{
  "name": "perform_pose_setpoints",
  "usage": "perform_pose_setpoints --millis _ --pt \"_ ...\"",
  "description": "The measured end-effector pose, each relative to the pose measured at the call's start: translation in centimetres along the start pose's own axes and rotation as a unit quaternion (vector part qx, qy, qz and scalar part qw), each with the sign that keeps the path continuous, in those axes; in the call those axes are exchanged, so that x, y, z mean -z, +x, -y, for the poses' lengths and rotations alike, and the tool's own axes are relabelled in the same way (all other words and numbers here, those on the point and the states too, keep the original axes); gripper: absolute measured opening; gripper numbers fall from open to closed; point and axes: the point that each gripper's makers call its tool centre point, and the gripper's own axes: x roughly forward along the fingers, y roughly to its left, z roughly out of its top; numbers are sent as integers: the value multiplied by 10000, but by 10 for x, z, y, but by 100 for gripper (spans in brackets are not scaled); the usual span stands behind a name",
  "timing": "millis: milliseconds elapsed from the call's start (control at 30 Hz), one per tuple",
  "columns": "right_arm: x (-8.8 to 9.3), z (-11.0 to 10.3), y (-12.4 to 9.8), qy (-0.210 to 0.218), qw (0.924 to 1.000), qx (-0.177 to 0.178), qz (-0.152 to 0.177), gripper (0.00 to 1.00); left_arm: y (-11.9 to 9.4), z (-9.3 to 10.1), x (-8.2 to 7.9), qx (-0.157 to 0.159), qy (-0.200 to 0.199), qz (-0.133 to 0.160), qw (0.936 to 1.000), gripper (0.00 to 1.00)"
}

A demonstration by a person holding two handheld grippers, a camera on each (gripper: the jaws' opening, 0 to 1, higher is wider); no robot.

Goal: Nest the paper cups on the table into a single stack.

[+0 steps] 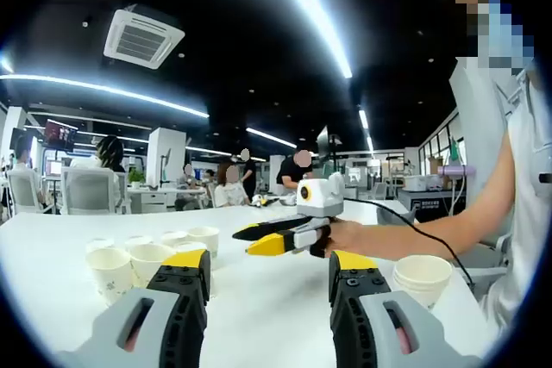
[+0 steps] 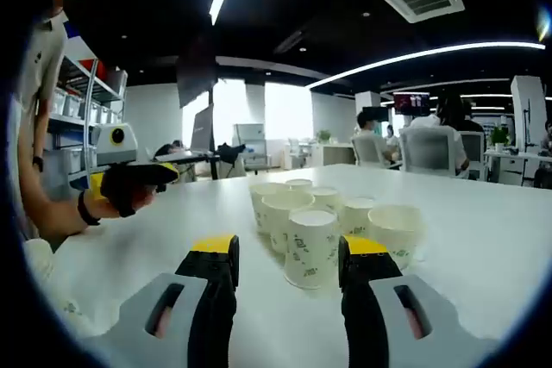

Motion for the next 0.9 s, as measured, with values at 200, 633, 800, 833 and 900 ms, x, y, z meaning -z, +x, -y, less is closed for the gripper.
perform_pose_setpoints --millis 200,633,800,833,900 --pt "4 15 29 -20 9999 100 -82 48 0 3 1 10 21 7 10000 59" --pt "11 23 57 -372 9975 351 -491 44 3 11 4 26 4 -20 10000 58" --pt "12 25 56 -377 9974 368 -488 40 3 13 6 27 12 -39 10000 58" --pt "12 25 54 -369 9975 373 -479 40 4 13 6 34 13 -38 10000 58" --pt "12 25 51 -342 9976 372 -469 40 4 14 6 38 14 -42 10000 58"
